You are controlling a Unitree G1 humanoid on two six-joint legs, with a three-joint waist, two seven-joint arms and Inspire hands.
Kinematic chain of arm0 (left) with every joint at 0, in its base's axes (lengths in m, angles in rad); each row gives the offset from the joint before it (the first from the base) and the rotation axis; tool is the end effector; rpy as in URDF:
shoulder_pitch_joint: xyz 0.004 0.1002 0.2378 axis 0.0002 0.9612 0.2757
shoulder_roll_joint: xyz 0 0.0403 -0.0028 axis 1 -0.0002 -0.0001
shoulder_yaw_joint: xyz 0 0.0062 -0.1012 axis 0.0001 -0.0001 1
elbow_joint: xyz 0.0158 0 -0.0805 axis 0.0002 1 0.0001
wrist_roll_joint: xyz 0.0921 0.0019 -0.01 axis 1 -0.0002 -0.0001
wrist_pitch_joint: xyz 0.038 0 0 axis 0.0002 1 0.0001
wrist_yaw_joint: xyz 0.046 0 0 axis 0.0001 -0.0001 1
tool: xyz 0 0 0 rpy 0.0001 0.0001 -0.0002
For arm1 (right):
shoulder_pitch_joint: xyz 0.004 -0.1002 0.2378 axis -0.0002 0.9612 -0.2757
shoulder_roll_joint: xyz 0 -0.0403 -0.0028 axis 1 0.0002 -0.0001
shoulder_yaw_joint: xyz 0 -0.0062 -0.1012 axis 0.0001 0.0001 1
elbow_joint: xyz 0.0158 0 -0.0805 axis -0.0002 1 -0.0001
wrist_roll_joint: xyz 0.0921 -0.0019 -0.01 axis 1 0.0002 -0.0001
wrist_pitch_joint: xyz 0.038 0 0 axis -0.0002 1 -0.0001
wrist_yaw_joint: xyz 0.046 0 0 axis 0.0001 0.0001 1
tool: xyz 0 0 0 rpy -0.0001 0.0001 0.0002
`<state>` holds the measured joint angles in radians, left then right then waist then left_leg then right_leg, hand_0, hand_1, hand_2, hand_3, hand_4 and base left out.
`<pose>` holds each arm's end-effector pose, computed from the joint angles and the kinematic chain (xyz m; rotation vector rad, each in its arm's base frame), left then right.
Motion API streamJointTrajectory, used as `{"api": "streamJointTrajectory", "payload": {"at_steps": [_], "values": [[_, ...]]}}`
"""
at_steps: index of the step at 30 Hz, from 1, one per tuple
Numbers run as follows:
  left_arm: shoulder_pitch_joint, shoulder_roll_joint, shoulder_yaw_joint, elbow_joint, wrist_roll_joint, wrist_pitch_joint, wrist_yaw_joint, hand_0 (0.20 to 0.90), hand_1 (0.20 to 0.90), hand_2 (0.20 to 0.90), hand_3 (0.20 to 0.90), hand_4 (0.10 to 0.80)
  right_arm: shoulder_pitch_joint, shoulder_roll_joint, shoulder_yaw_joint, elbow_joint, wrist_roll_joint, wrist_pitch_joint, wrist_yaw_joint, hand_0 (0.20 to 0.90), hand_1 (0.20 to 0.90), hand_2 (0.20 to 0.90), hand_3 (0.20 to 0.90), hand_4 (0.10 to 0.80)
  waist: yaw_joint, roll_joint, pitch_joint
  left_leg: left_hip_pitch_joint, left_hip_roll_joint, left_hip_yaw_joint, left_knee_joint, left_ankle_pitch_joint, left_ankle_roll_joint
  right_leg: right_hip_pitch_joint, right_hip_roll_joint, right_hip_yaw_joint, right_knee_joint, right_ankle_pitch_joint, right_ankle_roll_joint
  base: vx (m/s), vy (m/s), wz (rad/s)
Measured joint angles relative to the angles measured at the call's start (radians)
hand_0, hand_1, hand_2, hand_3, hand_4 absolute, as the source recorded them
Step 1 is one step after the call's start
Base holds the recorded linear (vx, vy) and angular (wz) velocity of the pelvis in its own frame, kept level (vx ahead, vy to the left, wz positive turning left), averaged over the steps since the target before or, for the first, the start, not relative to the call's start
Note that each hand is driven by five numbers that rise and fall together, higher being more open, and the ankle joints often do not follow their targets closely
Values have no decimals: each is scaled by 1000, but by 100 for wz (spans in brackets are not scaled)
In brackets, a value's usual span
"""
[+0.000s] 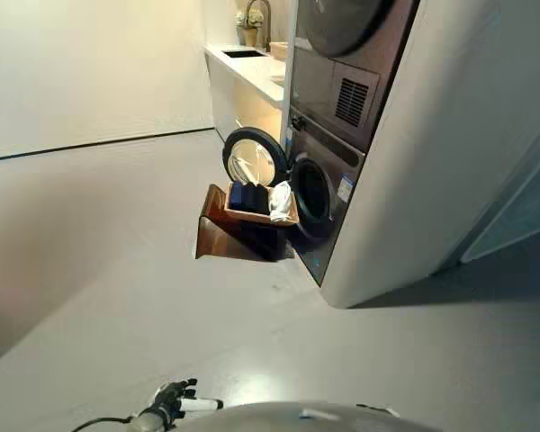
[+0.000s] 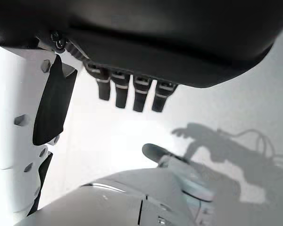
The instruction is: Pick up the clothes and place them into the washing machine
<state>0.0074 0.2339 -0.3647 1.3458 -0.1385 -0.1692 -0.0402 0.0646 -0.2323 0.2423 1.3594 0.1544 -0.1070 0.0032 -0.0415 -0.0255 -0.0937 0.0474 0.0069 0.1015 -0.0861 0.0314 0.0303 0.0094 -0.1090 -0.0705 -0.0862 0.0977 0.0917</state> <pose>0.0516 0.2130 -0.1112 0.2881 1.2133 -0.1164 0.0271 -0.2202 -0.1129 -0.2198 1.3259 -0.0527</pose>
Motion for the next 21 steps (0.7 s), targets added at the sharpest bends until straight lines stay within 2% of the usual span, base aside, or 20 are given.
{"api": "streamJointTrajectory", "payload": {"at_steps": [21], "values": [[0,-1,10,21,17,41,-36,900,900,900,900,800,-18,-5,-1,17,-51,22,17,900,900,900,900,800,0,2,-5,9,2,5,0,0,-1,6,1,1,0,1,1,0,0,0]]}}
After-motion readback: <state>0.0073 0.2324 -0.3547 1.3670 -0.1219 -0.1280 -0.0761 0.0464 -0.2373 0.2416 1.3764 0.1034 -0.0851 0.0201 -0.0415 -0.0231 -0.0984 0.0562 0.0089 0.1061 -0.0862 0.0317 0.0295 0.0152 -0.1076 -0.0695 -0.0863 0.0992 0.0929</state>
